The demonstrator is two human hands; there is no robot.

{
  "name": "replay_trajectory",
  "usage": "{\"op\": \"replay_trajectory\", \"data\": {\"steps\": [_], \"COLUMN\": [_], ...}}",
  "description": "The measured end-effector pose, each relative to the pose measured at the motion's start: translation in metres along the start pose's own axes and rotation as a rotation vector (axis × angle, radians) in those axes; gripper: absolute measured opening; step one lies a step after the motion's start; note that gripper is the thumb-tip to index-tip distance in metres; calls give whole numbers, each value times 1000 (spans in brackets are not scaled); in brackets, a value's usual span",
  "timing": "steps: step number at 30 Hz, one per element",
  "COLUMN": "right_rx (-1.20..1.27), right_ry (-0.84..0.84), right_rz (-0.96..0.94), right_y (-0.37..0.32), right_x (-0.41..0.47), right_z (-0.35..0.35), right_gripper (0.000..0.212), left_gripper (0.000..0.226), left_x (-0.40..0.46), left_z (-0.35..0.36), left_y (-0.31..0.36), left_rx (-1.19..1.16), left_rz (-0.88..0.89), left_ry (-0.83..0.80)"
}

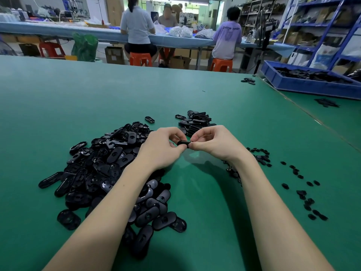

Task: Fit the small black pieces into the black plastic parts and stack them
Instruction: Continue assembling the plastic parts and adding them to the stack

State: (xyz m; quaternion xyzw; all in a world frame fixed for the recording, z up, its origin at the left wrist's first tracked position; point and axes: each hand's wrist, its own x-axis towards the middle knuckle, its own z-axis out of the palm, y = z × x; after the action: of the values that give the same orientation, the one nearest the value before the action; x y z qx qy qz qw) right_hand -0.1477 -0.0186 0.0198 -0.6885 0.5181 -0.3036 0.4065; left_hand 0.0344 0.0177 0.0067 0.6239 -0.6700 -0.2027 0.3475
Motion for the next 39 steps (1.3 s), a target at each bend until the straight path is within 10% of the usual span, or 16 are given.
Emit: {"op": "replay_trajectory", "data": {"steps": [39], "right_rx": [-80], "right_ry": [109], "right_rz": [-100], "right_y": [10], "right_x": [3], "right_z": [15], "right_gripper": [8], "left_gripper": [13], "left_x": [0], "left_z": [-2], "left_y": [0], "left_rx": [90], "left_rz": [-26], "left_ry": [22]}}
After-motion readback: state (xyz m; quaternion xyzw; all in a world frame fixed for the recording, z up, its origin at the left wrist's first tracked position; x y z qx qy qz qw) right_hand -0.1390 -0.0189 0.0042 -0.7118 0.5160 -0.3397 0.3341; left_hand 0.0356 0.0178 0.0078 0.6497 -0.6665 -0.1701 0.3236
